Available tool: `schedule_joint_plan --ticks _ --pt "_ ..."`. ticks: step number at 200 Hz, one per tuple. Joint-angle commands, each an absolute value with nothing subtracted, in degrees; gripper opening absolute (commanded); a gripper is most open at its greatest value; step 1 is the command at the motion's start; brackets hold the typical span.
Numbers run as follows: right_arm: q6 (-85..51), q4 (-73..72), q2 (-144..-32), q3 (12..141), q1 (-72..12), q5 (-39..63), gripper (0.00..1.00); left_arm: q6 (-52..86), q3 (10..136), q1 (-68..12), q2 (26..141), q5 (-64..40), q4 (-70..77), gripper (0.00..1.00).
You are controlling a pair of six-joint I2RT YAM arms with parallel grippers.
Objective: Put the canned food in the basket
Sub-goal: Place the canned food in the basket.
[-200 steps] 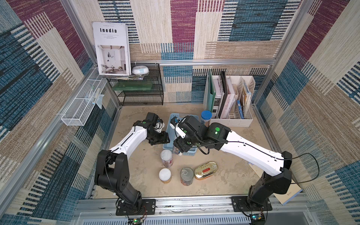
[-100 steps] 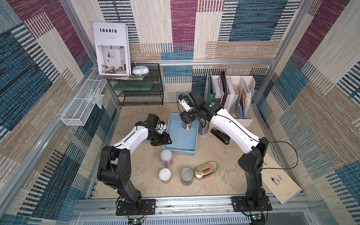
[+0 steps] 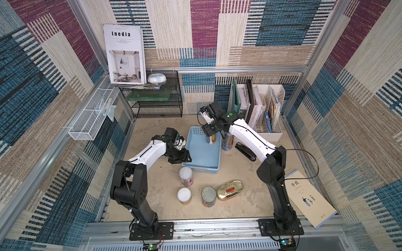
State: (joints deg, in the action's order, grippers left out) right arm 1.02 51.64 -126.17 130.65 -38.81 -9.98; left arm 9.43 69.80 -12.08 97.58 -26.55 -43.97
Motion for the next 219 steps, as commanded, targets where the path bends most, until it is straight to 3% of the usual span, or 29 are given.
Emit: schedule_joint_plan --ticks 1,149,192,219 --pt "0.88 44.63 -126.3 129.81 -38.02 -11.58 0.59 8.68 69.85 -11.95 97.76 -27.11 -44.92 0.63" --pt "-0.25 38.15 -129.37 124.65 -35.79 -12.05 0.62 8.52 69.94 -11.92 98.0 -27.41 -45.07 0.63" --pt "-0.78 37.61 -129.77 123.19 -35.44 -12.12 0.71 8.52 69.96 -11.91 98.01 -27.36 -45.04 0.63" --pt "-1.14 37.53 -130.07 123.01 -35.31 -11.88 0.84 8.52 69.94 -11.95 98.09 -27.29 -45.17 0.63"
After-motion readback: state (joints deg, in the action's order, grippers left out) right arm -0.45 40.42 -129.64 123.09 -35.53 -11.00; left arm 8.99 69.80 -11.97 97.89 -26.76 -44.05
